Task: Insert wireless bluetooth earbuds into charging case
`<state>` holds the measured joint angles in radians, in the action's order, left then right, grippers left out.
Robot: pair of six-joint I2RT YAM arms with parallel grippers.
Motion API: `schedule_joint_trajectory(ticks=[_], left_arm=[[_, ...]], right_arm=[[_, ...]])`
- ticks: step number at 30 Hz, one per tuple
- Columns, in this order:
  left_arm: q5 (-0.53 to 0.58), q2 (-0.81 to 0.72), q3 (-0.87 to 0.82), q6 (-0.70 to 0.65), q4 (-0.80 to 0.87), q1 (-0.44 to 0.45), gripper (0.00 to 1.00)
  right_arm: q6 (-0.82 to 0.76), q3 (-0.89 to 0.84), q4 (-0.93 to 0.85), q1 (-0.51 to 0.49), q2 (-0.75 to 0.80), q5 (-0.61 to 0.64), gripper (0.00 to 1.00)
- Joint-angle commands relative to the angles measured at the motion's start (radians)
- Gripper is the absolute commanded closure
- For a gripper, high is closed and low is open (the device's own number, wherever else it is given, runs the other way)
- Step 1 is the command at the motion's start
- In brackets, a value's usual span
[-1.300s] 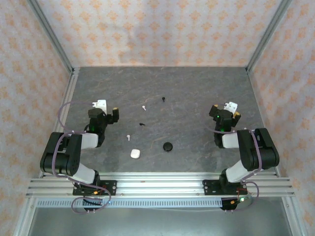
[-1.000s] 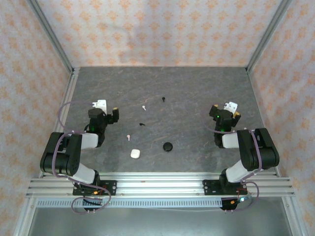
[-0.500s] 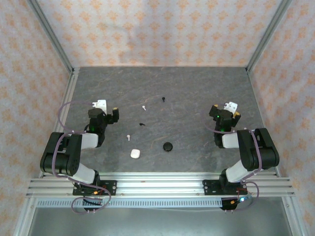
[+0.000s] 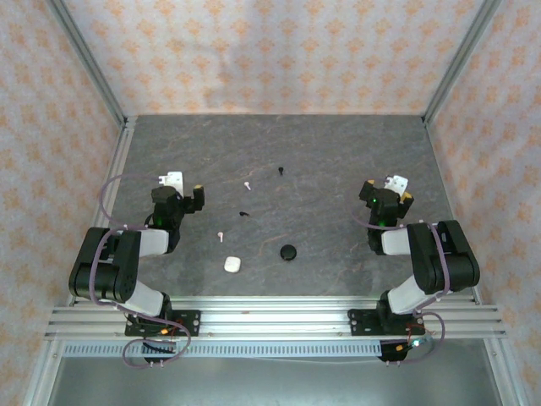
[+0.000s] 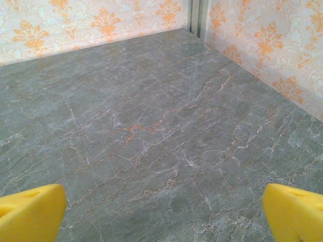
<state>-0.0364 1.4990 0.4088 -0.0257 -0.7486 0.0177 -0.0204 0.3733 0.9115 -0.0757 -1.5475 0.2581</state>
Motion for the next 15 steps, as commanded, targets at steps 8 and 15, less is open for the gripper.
schedule_joint_trajectory(ticks=[8,15], left_arm=[[0.066,-0.024,0.044,0.023,0.068,-0.001,0.00],[0.178,-0.098,0.313,0.061,0.658,-0.003,0.00]], right_arm=[[-0.002,-0.005,0.017,0.006,-0.002,0.001,0.01],[-0.008,-0.053,0.057,0.004,0.061,-0.011,0.01]])
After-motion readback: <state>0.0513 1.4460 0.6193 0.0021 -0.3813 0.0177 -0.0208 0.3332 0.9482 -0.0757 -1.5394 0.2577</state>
